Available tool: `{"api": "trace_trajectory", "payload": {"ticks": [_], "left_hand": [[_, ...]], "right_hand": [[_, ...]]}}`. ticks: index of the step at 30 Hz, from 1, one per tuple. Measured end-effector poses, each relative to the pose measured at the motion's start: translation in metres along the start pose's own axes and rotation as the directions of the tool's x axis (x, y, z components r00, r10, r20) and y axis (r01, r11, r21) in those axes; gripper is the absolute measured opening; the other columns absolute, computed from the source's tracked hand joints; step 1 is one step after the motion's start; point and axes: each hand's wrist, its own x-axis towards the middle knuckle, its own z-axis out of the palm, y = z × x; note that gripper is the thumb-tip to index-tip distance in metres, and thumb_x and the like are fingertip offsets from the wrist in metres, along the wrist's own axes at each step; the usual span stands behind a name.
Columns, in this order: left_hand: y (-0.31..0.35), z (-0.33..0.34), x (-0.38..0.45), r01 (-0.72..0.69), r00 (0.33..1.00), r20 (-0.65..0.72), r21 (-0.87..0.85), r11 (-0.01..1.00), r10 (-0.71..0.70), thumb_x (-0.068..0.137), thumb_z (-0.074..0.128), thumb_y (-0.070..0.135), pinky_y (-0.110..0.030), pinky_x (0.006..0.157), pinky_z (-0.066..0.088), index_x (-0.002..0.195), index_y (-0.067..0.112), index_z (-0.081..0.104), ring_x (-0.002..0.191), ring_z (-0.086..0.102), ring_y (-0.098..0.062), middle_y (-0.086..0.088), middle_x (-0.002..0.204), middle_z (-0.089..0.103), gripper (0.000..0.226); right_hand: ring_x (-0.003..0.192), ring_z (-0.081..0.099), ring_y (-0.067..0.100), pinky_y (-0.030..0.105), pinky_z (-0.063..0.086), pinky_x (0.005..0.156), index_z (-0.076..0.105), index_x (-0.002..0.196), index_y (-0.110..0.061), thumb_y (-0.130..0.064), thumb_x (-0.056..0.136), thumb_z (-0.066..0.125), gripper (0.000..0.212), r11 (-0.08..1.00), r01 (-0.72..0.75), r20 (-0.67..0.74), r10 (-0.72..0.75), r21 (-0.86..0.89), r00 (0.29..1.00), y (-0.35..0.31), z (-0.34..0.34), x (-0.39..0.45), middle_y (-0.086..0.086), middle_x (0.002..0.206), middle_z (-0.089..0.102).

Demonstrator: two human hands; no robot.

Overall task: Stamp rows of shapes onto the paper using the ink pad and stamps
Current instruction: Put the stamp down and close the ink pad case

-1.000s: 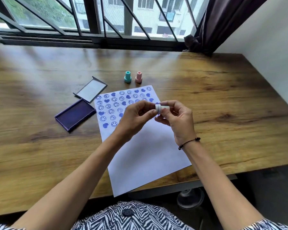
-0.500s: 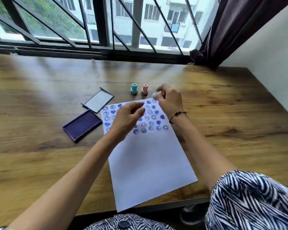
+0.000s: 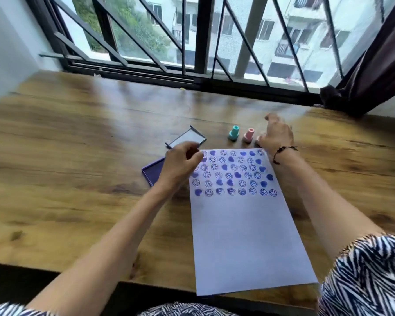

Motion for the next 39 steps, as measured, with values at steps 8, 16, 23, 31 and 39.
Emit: {"api": "trace_trajectory", "payload": {"ticks": [8,16,23,31,39], "left_hand": [[-0.008,-0.004,0.067,-0.058,0.986,0.152,0.7,0.712,-0.069,0.077,0.065,0.031,-0.044,0.096,0.036,0.116,-0.003,0.042,0.119,0.036,-0.038,-0.025,0.123,0.047,0.057],[-0.004,-0.003,0.078,-0.162,0.977,0.215,0.698,0.697,0.012,0.071,0.068,0.033,-0.043,0.092,0.039,0.112,-0.004,0.042,0.111,0.044,-0.042,-0.029,0.117,0.05,0.061],[0.002,-0.036,0.036,-0.347,0.938,0.07,0.233,0.909,0.34,0.071,0.069,0.017,-0.021,0.079,0.041,0.124,0.001,0.039,0.09,0.055,-0.027,-0.021,0.104,0.059,0.064],[-0.015,-0.059,-0.017,-0.408,0.912,-0.023,0.07,0.91,0.41,0.068,0.073,0.012,-0.039,0.092,0.05,0.115,-0.004,0.04,0.102,0.058,-0.028,-0.021,0.112,0.055,0.059],[-0.032,-0.072,-0.036,-0.436,0.896,-0.083,0.008,0.9,0.435,0.069,0.073,0.016,-0.025,0.101,0.043,0.12,-0.002,0.034,0.112,0.053,-0.017,-0.016,0.117,0.052,0.067]], "right_hand": [[0.103,0.053,0.039,0.039,0.044,0.086,0.048,0.114,-0.006,-0.003,0.081,0.051,0.034,0.978,0.155,-0.04,-0.15,0.139,0.988,-0.04,-0.018,-0.047,0.023,0.106,0.061],[0.094,0.06,0.033,0.037,0.046,0.086,0.057,0.103,-0.002,-0.005,0.083,0.051,0.021,0.949,0.096,0.035,-0.111,0.299,0.993,-0.058,0.003,-0.078,0.02,0.101,0.066],[0.073,0.063,0.027,0.031,0.055,0.066,0.051,0.104,-0.006,-0.055,0.09,0.034,0.054,0.277,-0.575,0.621,-0.114,0.77,0.775,-0.094,0.004,-0.087,0.016,0.09,0.058],[0.096,0.06,0.03,0.042,0.047,0.095,0.049,0.12,-0.014,-0.059,0.09,0.028,0.058,0.153,-0.675,0.672,-0.388,0.722,0.631,-0.13,0.019,-0.113,0.017,0.103,0.059],[0.099,0.059,0.036,0.039,0.049,0.095,0.055,0.104,-0.016,-0.032,0.087,0.051,0.024,0.357,-0.5,0.614,-0.501,0.789,0.61,-0.135,0.007,-0.124,0.016,0.101,0.058]]}}
